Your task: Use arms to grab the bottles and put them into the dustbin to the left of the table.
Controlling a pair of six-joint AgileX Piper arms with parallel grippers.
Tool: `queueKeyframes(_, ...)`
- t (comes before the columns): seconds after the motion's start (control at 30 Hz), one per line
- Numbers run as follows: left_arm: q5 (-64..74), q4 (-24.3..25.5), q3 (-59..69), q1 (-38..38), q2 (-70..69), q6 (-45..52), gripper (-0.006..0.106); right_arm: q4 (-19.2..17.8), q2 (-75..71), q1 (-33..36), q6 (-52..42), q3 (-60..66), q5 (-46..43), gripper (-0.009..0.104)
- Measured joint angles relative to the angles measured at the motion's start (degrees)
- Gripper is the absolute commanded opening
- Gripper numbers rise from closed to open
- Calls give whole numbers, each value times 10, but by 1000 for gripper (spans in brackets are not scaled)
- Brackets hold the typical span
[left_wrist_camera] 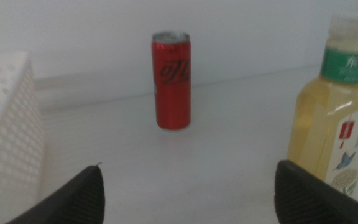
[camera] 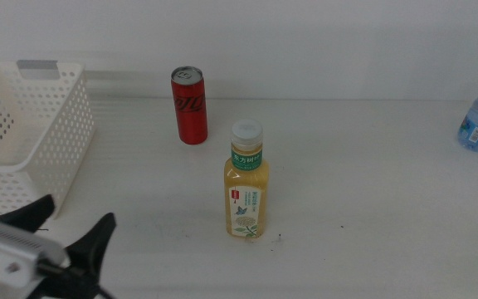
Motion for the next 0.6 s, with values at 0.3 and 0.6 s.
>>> queueKeyframes(0.3, -257, 3, 0, -5, 242, 0, 94, 0, 0, 0, 0, 0, 0, 93)
queueKeyframes(0.6, -299, -4, 0, -5, 270, 0, 94, 0, 0, 0, 0, 0, 0, 93)
